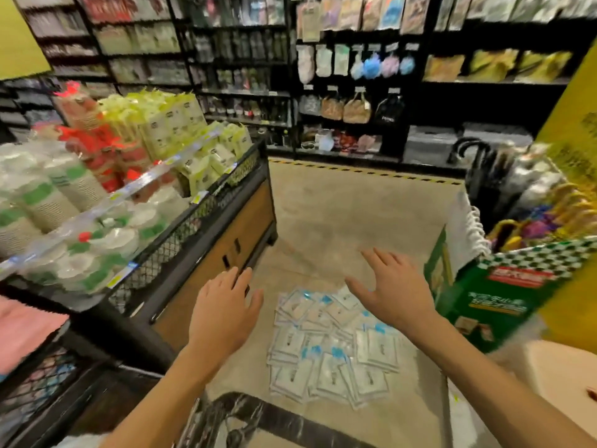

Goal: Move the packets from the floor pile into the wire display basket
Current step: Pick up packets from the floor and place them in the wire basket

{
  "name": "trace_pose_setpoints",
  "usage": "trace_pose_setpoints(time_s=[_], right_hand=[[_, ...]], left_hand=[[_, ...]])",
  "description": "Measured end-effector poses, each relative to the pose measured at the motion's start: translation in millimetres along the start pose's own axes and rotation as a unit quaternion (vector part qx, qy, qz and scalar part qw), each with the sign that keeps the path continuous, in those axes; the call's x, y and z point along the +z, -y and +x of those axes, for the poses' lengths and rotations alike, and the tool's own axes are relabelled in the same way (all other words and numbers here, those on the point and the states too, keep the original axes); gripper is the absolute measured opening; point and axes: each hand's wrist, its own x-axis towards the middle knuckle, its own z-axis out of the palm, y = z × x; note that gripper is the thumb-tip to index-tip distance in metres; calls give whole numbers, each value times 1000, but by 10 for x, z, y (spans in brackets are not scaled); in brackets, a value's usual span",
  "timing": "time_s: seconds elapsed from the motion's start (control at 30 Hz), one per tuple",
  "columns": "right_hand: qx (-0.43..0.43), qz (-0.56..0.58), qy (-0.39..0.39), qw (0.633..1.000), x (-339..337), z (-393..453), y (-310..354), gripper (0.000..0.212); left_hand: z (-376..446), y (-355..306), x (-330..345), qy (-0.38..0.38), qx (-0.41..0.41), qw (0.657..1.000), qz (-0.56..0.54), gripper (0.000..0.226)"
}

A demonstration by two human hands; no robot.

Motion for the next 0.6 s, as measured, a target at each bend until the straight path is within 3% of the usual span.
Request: trace_pose_setpoints(time_s=[0.13,0.27,0.37,0.6], right_hand=[[47,-9,-2,999,1,78,-682,84],[85,-14,7,996,93,107,-1222,79],[115,-12,-1,993,194,142,-1517,72],[175,-18,63,982,531,388,-1961,79]], left_hand=[[307,-589,149,22,35,999,-5,63],[543,-1038,368,37,55,997,-27,83],[766,-1221,600,56,73,995,-36,77],[1439,-1470,1107,101,106,989,-32,76]])
